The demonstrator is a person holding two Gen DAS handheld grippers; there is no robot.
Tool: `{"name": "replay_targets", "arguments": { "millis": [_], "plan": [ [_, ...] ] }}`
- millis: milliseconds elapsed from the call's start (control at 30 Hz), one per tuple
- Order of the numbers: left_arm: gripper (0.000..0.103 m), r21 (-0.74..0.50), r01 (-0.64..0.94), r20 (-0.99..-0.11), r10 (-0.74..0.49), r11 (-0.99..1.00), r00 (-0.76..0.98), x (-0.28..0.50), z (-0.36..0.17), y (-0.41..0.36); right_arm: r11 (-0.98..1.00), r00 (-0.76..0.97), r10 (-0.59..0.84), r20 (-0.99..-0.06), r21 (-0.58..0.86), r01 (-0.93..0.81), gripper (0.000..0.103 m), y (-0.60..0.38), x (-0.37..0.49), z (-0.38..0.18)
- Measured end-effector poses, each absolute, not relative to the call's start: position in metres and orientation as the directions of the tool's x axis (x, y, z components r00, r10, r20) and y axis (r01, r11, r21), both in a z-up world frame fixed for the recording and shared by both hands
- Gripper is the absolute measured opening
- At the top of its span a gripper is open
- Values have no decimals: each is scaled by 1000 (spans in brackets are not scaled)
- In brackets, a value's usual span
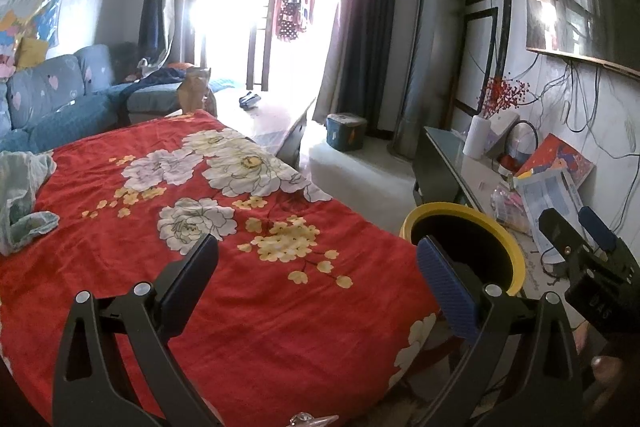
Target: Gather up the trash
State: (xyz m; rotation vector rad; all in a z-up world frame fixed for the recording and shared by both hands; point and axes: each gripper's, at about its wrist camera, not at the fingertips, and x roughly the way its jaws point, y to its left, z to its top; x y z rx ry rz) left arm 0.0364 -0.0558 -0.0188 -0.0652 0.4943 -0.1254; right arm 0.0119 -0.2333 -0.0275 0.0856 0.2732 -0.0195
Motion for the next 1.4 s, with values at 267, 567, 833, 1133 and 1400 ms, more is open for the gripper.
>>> {"name": "replay_targets", "arguments": {
  "millis": [267,567,833,1133,1400],
  "plan": [
    [97,-90,110,-465,-140,990,874,35,-15,-59,996,963,-7,-269,81,30,92,-233,11,-28],
    [97,-94,112,-465,-143,989,874,33,-15,-63,996,962,-8,-273,81,32,92,-233,12,-27],
    [97,-94,110,-467,-141,989,873,34,-15,-63,996,961,-9,-275,81,33,92,-232,12,-27],
    [97,-93,110,-465,-141,990,874,34,-15,-64,996,961,-9,-277,81,32,92,-232,12,-26],
    [97,-92,109,-468,-139,990,873,34,-16,-63,996,961,-9,-278,81,32,92,-232,12,-26]
  ]
}}
